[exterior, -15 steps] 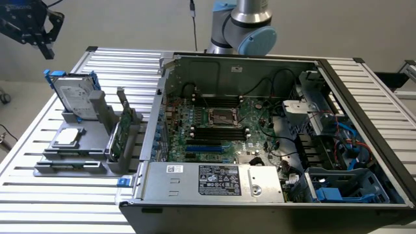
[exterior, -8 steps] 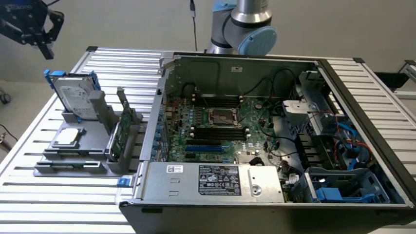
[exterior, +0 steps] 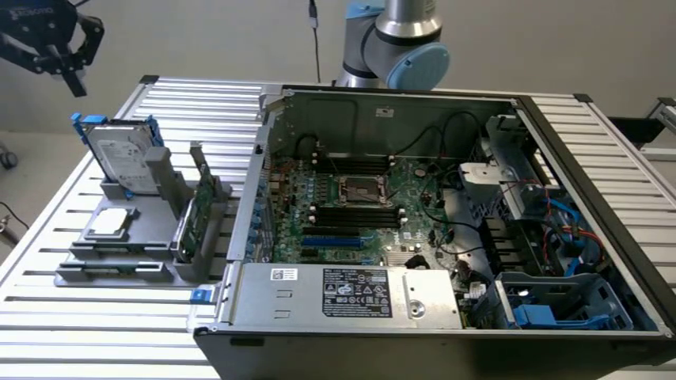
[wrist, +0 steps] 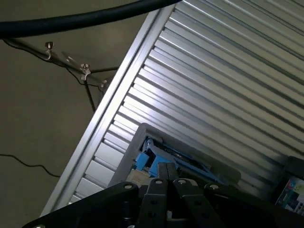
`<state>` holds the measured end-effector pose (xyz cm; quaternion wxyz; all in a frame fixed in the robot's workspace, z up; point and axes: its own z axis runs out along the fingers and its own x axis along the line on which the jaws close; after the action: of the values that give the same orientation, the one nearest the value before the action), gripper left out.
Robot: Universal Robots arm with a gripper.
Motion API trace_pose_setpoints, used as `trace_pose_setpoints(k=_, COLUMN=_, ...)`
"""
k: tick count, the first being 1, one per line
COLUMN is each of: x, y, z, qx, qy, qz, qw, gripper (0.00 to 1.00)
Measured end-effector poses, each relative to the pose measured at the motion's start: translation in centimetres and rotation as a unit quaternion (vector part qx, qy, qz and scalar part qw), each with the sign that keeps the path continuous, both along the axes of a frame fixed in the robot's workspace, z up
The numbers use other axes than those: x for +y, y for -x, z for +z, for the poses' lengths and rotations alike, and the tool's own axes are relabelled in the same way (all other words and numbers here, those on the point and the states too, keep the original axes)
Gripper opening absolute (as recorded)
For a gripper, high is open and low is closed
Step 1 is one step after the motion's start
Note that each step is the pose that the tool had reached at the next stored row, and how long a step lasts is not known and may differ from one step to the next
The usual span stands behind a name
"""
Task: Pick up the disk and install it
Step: 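Pick up the disk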
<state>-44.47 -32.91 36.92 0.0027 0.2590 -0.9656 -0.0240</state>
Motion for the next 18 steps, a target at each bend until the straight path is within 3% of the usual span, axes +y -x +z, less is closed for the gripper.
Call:
trace_pose_setpoints(k=4, x=0.00, y=0.00, z=0.00, qx=0.0000, qy=0.0000, qz=0.037, qw=0.9993, gripper=0.11)
trace_pose_setpoints(k=9, x=0.00, y=0.00, z=-0.01, qx=0.0000, qy=0.0000, qz=0.082, qw=0.9967, gripper=0.11)
trace_pose_setpoints(k=14, x=0.00, y=0.00, z=-0.03, qx=0.0000, qy=0.0000, qz=0.127, qw=0.9919, gripper=0.11)
trace_pose_setpoints(k=18, x=0.00, y=0.00, z=-0.03, qx=0.0000, qy=0.0000, qz=0.163, qw=0.9866, gripper=0.11)
